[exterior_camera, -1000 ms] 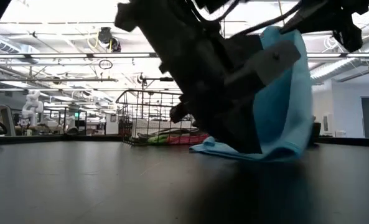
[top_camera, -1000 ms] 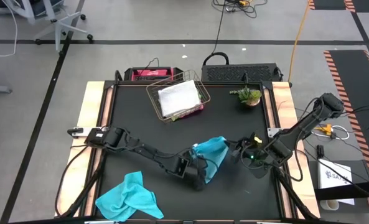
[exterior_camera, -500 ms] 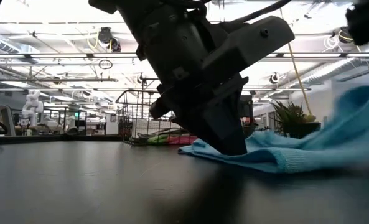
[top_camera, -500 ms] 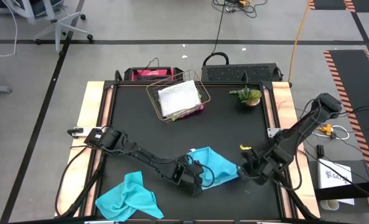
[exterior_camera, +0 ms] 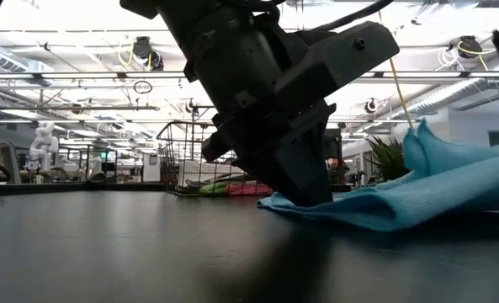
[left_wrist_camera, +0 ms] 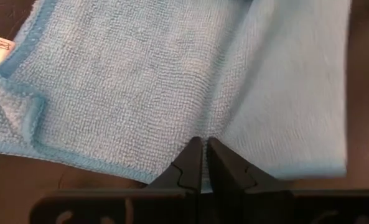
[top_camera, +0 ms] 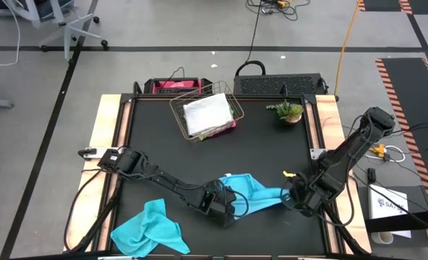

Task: Fold microfiber towels
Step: Fold the right light blue microfiber cloth

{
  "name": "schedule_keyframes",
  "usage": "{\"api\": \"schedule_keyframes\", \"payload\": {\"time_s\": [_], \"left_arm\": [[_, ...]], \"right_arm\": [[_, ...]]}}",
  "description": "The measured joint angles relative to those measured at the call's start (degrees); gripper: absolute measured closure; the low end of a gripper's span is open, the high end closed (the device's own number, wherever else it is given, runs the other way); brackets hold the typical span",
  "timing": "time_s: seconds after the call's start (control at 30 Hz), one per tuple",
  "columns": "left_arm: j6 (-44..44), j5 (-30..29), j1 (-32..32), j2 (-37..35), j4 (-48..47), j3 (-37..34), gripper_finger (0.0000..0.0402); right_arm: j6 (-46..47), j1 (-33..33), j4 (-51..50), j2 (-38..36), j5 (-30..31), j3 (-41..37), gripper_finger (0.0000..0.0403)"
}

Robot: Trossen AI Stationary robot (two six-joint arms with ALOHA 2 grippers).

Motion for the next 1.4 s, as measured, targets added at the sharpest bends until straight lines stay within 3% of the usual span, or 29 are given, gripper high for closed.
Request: {"api": "schedule_keyframes", "payload": {"time_s": [0.17, 0.23, 0.6, 0.8, 0.93, 1.07, 1.2, 1.4], "left_arm": [[-0.24, -0.12, 0.26, 0.00, 0.11, 0.00, 0.0371], [-0.26, -0.08, 0.39, 0.00, 0.13, 0.00, 0.0371], [-0.15, -0.14, 0.51, 0.00, 0.81, 0.00, 0.0371], [0.02, -0.12, 0.71, 0.00, 0.88, -0.02, 0.0371], [0.28, -0.09, 1.12, 0.00, 1.16, -0.07, 0.0371], [0.69, 0.09, 1.44, 0.00, 1.29, -0.09, 0.0371], [0.82, 0.10, 1.51, 0.00, 1.31, -0.09, 0.0371], [0.44, 0.08, 1.57, 0.00, 1.46, -0.09, 0.0371]], "right_arm": [[-5.63, -0.01, 4.63, -0.01, 12.50, -0.01, 0.0394], [-5.78, -0.47, 3.10, -0.02, 12.38, -0.01, 0.0400], [-3.85, -0.62, -13.04, -0.63, -15.09, -0.17, 0.0398], [-7.64, -0.66, -3.99, -0.85, -12.11, -0.05, 0.0361], [-10.82, -0.98, 6.53, -1.38, -2.99, -0.07, 0.0335], [-16.83, -2.61, 21.73, -1.11, 4.11, -1.44, 0.0340], [-21.67, -5.04, 34.81, 2.42, 3.19, -6.71, 0.0370], [-25.51, -9.31, 48.71, 7.32, -6.66, -12.95, 0.0390]]}}
